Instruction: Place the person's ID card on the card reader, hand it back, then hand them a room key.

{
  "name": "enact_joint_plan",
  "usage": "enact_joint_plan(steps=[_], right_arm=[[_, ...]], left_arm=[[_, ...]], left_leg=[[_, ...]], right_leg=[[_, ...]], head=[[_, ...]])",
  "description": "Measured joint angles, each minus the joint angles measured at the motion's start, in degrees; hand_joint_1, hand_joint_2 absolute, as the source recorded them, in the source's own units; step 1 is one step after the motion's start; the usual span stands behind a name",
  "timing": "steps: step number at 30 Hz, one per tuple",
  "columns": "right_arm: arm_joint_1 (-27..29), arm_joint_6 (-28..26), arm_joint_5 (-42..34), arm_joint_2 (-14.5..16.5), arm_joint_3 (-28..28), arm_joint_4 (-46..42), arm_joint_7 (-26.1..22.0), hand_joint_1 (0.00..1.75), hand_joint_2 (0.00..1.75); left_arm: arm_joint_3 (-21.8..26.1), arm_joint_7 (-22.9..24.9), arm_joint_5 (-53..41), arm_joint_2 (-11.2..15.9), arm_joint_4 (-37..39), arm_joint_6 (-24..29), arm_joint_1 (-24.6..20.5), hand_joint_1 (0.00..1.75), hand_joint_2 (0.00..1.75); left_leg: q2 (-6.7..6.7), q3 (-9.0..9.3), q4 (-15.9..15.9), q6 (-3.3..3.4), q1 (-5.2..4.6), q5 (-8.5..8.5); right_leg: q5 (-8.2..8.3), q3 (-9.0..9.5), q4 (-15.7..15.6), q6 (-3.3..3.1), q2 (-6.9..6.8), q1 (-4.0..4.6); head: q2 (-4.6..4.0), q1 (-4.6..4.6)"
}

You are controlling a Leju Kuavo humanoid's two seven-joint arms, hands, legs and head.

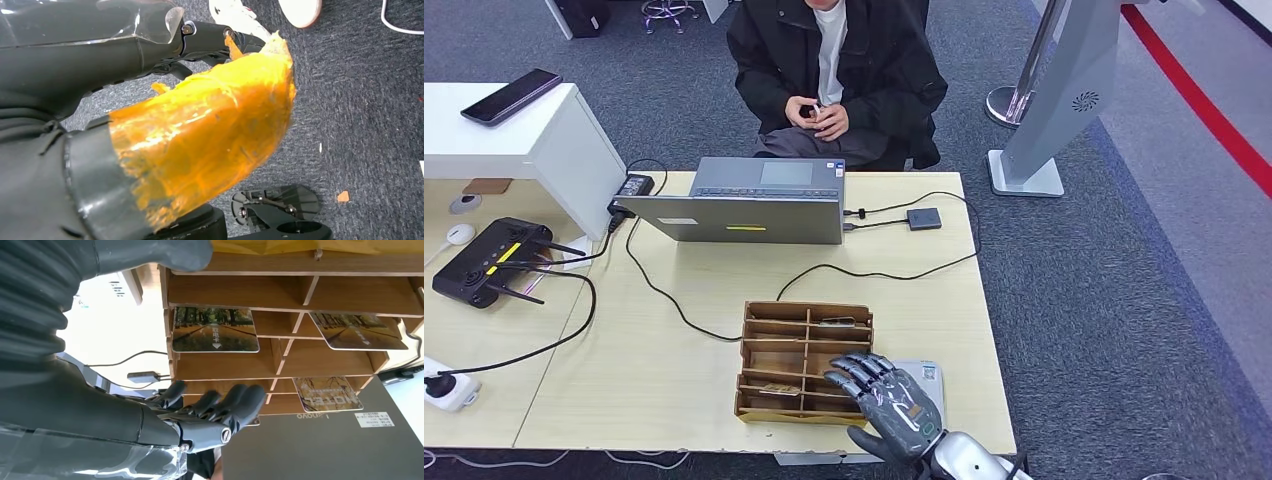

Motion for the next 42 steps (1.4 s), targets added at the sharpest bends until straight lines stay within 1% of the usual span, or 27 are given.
enact_joint_plan(steps=[12,19,20,21,23,25,27,31,38,42], right_arm=[[0.26,-0.16,0.87,0.0,-0.09,0.47,1.07,0.47,1.75],[0.33,-0.15,0.95,0.01,-0.21,0.67,1.47,0.52,1.75],[0.35,-0.15,0.96,0.01,-0.22,0.68,1.51,0.55,1.75],[0.37,-0.14,0.97,0.01,-0.26,0.7,1.55,0.62,1.75],[0.42,-0.14,0.98,0.01,-0.38,0.76,1.61,0.83,1.75],[0.47,-0.14,0.98,0.0,-0.48,0.8,1.64,1.14,1.75],[0.51,-0.14,0.99,0.0,-0.5,0.81,1.65,1.34,1.75],[0.54,-0.14,1.0,0.01,-0.54,0.82,1.65,1.48,1.75],[0.53,-0.46,1.26,0.02,-0.85,0.75,1.66,1.59,1.75],[0.66,-0.71,1.65,0.05,-0.93,0.75,1.77,1.71,1.75]], left_arm=[[0.0,0.0,0.0,0.12,0.0,0.0,0.02,0.0,0.0],[0.0,0.0,0.0,0.14,0.0,0.0,0.02,0.0,0.0],[0.0,0.0,0.0,0.14,0.0,0.0,0.02,0.0,0.0],[0.0,0.0,0.0,0.14,0.0,0.0,0.02,0.0,0.0],[0.0,0.0,0.0,0.14,0.0,0.0,0.02,0.0,0.0],[0.0,0.0,0.0,0.14,0.0,0.0,0.02,0.0,0.0],[0.0,0.0,0.0,0.14,0.0,0.0,0.02,0.0,0.0],[0.0,0.0,0.0,0.14,0.0,0.0,0.02,0.0,0.0],[0.0,0.0,0.0,0.13,0.0,-0.04,0.02,0.0,0.0],[0.0,0.0,0.0,0.13,0.0,-0.04,0.02,0.0,0.0]], left_leg=[[0.0,0.0,0.0,0.0,0.0,0.0],[0.0,0.0,0.0,0.0,0.0,0.0],[0.0,0.0,0.0,0.0,0.0,0.0],[0.0,0.0,0.0,0.0,0.0,0.0],[0.0,0.0,0.0,0.0,0.0,0.0],[0.0,0.0,0.0,0.0,0.0,0.0],[0.0,0.0,0.0,0.0,0.0,0.0],[0.0,0.0,0.0,0.0,0.0,0.0],[0.0,0.0,0.0,0.0,0.0,0.0],[0.0,0.0,0.0,0.0,0.0,0.0]], right_leg=[[0.0,0.0,0.0,0.0,0.0,0.0],[0.0,0.0,0.0,0.0,0.0,0.0],[0.0,0.0,0.0,0.0,0.0,0.0],[0.0,0.0,0.0,0.0,0.0,0.0],[0.0,0.0,0.0,0.0,0.0,0.0],[0.0,0.0,0.0,0.0,0.0,0.0],[0.0,0.0,0.0,0.0,0.0,0.0],[0.0,0.0,0.0,0.0,0.0,0.0],[0.0,0.0,0.0,0.0,0.0,0.0],[0.0,0.0,0.0,0.0,0.0,0.0]], head=[[0.0,0.0],[0.0,0.0],[0.0,0.0],[0.0,0.0],[0.0,0.0],[0.0,0.0],[0.0,0.0],[0.0,0.0],[0.0,0.0],[0.0,0.0]])
